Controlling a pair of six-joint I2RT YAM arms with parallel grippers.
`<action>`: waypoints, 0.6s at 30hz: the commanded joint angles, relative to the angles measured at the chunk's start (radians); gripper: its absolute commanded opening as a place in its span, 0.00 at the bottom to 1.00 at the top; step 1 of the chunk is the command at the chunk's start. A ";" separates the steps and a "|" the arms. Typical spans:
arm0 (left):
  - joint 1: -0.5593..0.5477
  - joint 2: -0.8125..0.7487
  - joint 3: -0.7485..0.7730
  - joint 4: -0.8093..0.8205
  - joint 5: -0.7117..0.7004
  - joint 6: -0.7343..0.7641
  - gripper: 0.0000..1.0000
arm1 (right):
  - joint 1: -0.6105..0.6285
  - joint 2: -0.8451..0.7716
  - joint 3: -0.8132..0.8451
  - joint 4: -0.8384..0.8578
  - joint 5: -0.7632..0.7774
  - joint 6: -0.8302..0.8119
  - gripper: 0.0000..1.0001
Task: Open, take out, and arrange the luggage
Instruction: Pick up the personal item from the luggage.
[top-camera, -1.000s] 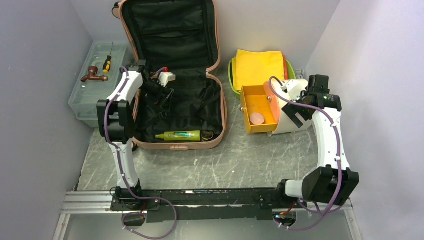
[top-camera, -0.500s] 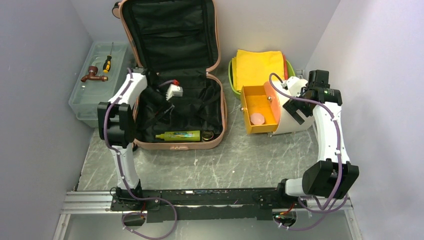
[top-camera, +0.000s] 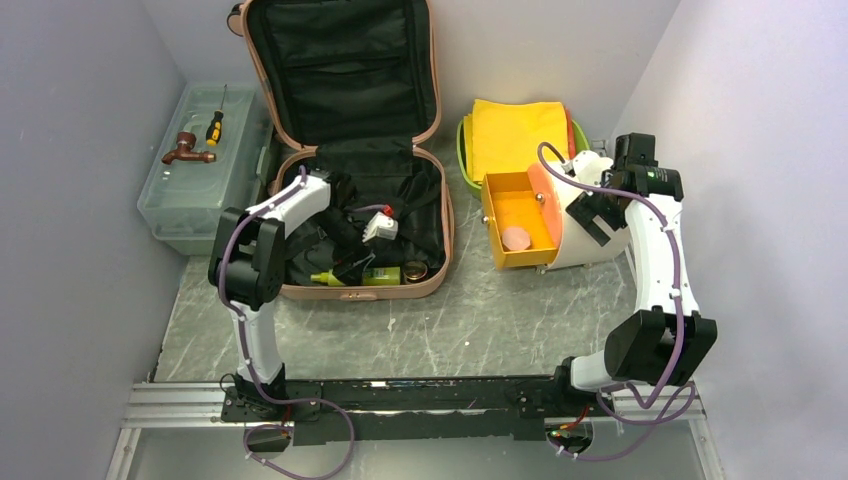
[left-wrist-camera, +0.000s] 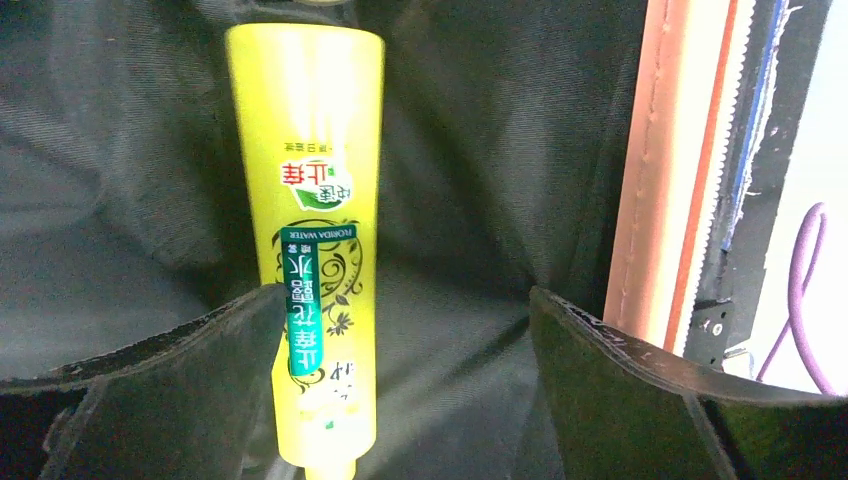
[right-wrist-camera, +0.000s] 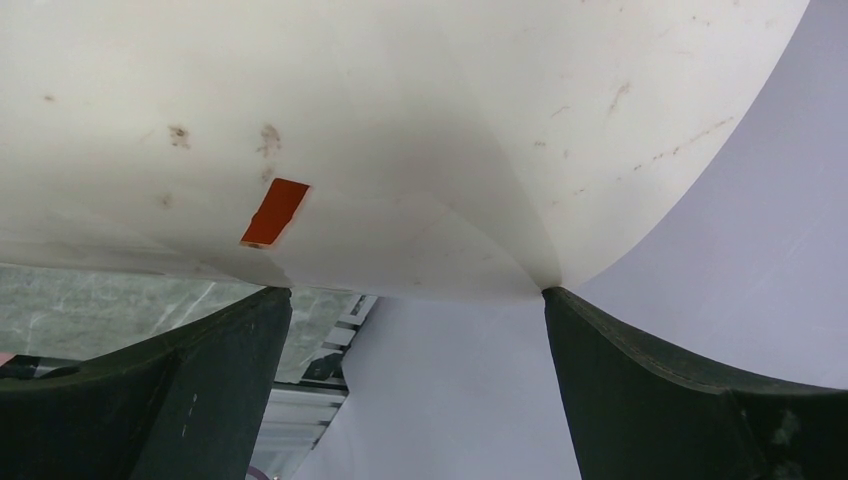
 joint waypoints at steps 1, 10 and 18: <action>-0.056 -0.065 -0.117 0.116 -0.064 -0.080 0.96 | 0.043 0.038 -0.002 0.131 -0.132 0.000 1.00; -0.087 -0.033 -0.174 0.264 -0.132 -0.214 0.69 | 0.066 -0.015 -0.036 0.138 -0.111 -0.002 1.00; -0.081 -0.043 -0.083 0.225 -0.107 -0.269 0.04 | 0.068 -0.101 -0.150 0.233 -0.122 -0.025 1.00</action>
